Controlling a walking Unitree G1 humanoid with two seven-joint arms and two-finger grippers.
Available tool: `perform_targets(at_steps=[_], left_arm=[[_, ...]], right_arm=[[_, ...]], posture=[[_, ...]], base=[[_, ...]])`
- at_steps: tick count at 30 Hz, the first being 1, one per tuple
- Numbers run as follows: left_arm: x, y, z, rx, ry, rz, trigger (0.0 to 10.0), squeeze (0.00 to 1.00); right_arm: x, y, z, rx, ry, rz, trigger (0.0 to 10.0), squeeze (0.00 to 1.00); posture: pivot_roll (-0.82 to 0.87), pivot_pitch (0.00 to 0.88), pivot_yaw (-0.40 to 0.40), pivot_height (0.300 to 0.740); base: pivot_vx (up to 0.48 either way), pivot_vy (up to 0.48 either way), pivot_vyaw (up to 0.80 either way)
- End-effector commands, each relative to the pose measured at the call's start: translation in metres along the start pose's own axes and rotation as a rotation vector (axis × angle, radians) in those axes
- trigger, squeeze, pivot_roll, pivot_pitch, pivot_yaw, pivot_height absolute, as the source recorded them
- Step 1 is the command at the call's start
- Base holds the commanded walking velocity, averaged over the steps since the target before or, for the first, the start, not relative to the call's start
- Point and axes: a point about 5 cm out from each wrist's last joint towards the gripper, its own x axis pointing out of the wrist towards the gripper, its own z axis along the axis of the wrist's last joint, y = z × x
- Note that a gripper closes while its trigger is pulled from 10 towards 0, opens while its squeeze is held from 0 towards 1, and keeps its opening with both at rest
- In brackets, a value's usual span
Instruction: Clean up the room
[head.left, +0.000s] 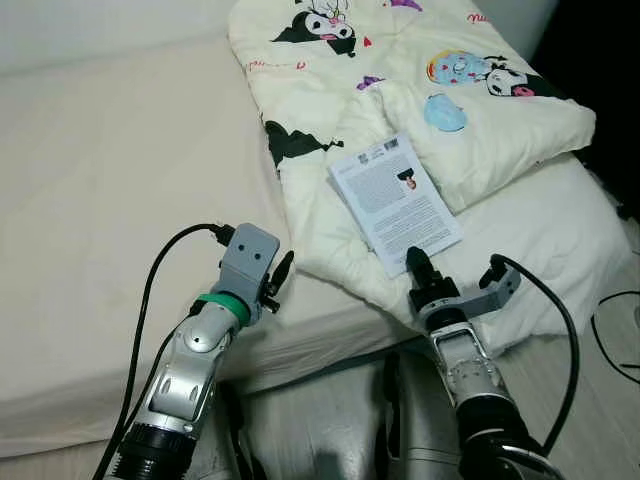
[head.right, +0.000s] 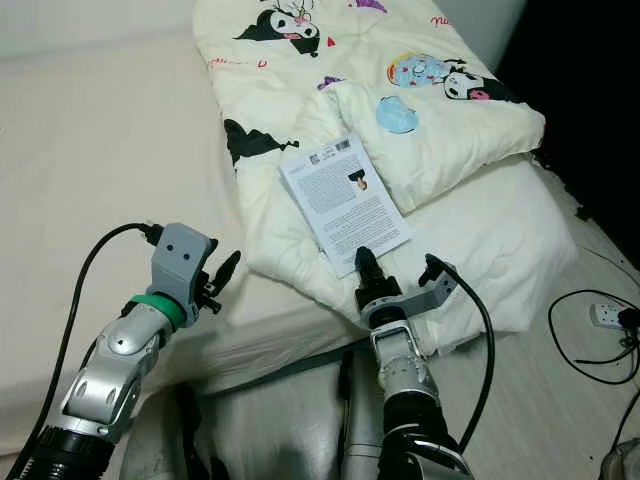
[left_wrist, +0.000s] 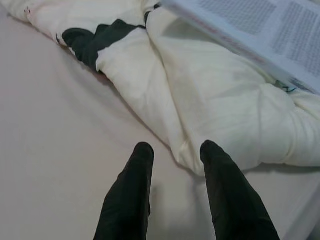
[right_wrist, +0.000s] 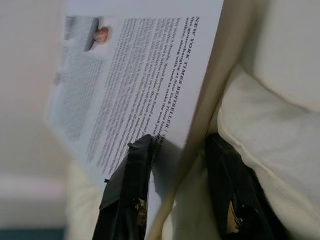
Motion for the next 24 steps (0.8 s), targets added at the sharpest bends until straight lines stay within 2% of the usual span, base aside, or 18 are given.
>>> perform_targets(at_steps=[1,2,3,4,8,9,11,13,14,16,17,24], left_arm=[[-0.001,0.000,-0.001,-0.001,0.010,0.000,10.0,0.00],[-0.001,0.000,-0.001,-0.003,0.009,0.002,10.0,0.00],[0.000,-0.001,-0.001,-0.003,0.009,0.003,10.0,0.00],[0.000,-0.001,-0.001,-0.003,0.009,0.003,10.0,0.00],[0.000,-0.002,-0.001,-0.006,0.009,0.003,10.0,0.00],[0.000,-0.002,-0.001,-0.006,0.009,0.003,10.0,0.00],[0.000,-0.002,-0.001,-0.008,0.009,0.003,10.0,0.00],[0.000,-0.002,-0.001,-0.009,0.009,0.003,10.0,0.00],[0.000,-0.003,-0.001,-0.010,0.009,0.001,10.0,0.00],[0.000,-0.003,-0.001,-0.010,0.009,-0.001,10.0,0.00],[0.000,-0.003,-0.001,-0.009,0.009,-0.001,10.0,0.00],[-0.001,0.000,-0.003,-0.007,0.015,0.006,10.0,0.00]], right_arm=[[0.006,0.015,-0.009,0.009,0.054,0.111,10.0,0.00],[0.009,0.027,-0.005,0.018,0.066,0.225,10.0,0.00],[0.009,0.033,-0.002,0.024,0.070,0.276,10.0,0.00],[0.009,0.033,-0.002,0.024,0.070,0.276,10.0,0.00],[0.009,0.061,0.000,0.050,0.096,0.451,10.0,0.00],[0.009,0.061,0.000,0.050,0.096,0.451,10.0,0.00],[0.009,0.071,0.000,0.068,0.096,0.499,10.0,0.00],[0.010,0.068,-0.001,0.076,0.089,0.472,10.0,0.00],[0.011,0.058,-0.003,0.090,0.083,0.408,10.0,0.00],[0.011,0.054,-0.004,0.096,0.084,0.384,10.0,0.00],[0.010,0.043,-0.007,0.104,0.078,0.317,10.0,0.00],[-0.001,0.018,-0.010,0.129,0.060,0.136,10.0,0.00]], posture=[[-0.03,0.149,0.145,0.555],[-0.03,0.149,0.143,0.555],[-0.03,0.149,0.142,0.555],[-0.03,0.149,0.142,0.555],[-0.04,0.149,0.140,0.555],[-0.04,0.149,0.140,0.555],[-0.04,0.150,0.140,0.555],[-0.04,0.150,0.142,0.555],[-0.04,0.151,0.141,0.555],[-0.04,0.151,0.141,0.555],[-0.04,0.151,0.138,0.555],[-0.04,0.155,0.139,0.555]], base=[[0.000,0.000,0.00],[0.000,0.000,0.00],[0.000,0.000,0.00],[0.000,0.000,0.00],[0.000,0.000,0.00],[0.000,0.000,0.00],[0.000,0.000,0.00],[0.000,0.000,0.00],[0.000,0.000,0.00],[0.000,0.000,0.00],[0.000,0.000,0.00],[0.000,0.000,0.00]])
